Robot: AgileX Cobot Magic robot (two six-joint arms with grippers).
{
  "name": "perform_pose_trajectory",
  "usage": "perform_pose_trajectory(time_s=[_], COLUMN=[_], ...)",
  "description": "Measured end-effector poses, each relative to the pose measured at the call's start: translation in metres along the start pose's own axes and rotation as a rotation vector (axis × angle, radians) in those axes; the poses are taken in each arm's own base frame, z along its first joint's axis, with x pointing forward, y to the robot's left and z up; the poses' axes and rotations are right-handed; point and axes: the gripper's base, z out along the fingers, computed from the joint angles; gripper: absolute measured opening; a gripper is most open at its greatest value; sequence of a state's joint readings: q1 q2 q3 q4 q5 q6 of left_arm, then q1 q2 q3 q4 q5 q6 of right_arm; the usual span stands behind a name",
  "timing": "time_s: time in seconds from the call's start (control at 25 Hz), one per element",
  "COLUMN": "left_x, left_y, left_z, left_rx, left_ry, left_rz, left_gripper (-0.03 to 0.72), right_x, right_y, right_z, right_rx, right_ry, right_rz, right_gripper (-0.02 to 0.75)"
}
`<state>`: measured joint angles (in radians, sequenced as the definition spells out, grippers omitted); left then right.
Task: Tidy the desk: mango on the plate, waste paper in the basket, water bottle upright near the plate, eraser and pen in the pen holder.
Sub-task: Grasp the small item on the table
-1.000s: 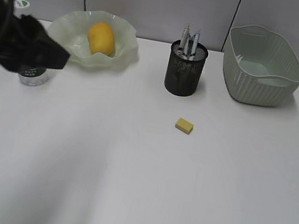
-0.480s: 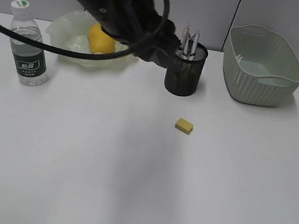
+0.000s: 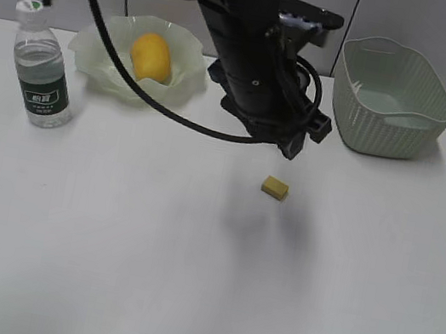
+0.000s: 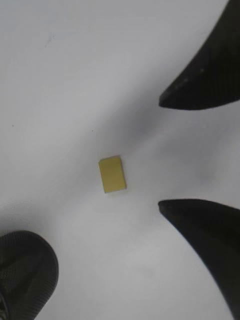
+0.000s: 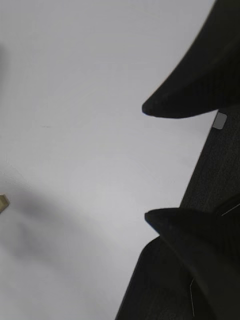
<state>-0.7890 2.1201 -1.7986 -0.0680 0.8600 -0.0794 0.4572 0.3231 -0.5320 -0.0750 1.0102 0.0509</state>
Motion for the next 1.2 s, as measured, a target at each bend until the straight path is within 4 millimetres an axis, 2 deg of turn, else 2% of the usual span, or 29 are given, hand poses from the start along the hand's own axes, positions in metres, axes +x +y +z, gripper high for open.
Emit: perform_pose_trajectory(time_s=[0.28,0.48,0.68,1.04,1.2], left_x=[-0.009,-0.010,-0.007,0.000,-0.004], left_y=[0.000,0.002,0.003,0.007,0.007], left_z=[0.049,0.073,0.090,0.118,0.120], left_rx=[-0.039,-0.057,-0.059,-0.078,-0.075], left_ry=[0.087,0.120,0.122,0.115,0.073], left_rz=[-0.032,-0.046,-0.049,-0.056,-0.069], left_gripper=[0.444,0.539,0.582,0.583,0.581], right_x=[0.000,0.000,0.000,0.000,0.000], right_y=[0.000,0.000,0.000,0.000,0.000], right_z=[0.000,0.000,0.000,0.000,0.000], right_rx=[0.000,0.000,0.000,0.002,0.002], right_ry=[0.000,0.000,-0.001,-0.001,-0.001], right_rz=[-0.001,-0.001,-0.001,-0.003,-0.003], right_gripper=[0.459,0.459,0.459,0.459,0.459])
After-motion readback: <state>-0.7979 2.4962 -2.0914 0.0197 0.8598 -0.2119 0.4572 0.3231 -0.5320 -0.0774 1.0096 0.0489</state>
